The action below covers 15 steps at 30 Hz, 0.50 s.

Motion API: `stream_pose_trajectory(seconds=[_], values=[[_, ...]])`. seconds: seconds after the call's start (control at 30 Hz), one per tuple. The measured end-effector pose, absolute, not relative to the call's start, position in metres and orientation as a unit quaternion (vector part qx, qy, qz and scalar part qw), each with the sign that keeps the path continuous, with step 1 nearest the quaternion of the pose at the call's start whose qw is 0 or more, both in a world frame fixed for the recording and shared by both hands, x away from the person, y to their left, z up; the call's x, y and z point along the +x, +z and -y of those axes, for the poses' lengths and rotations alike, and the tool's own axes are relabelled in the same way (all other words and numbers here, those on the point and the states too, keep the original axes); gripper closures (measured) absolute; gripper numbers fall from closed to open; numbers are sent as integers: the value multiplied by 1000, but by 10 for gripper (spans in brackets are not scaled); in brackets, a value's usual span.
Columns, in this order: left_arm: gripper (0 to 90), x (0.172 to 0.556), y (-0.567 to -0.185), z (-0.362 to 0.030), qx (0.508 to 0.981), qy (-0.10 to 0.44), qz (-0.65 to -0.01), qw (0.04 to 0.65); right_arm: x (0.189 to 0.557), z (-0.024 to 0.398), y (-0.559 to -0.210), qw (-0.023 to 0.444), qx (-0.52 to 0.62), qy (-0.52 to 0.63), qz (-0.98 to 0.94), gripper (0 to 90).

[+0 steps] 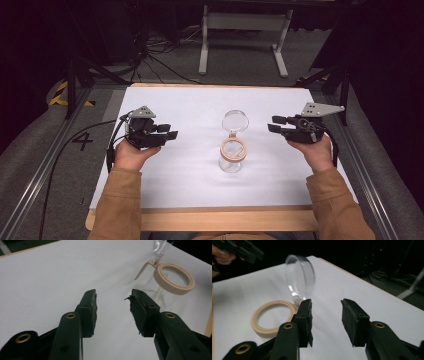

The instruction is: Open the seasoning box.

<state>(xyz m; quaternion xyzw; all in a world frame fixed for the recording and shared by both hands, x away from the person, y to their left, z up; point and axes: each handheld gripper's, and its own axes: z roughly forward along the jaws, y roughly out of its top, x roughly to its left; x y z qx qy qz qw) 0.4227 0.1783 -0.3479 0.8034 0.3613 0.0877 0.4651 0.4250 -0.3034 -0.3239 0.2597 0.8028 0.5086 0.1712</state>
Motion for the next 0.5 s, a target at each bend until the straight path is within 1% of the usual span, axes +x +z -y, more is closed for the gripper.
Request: stream_pose_trajectory(seconds=[0.13,0.4,0.5], values=[[562,430,-353,-185,803,99,-377,451,427,325,-329,184,288,491,-802,544],[562,444,-371,-196,791,97,-405,448,435,358,-345,189,340,456,-801,520],[562,448,-375,-199,787,97,-412,449,437,364,-349,187,347,450,-801,516]])
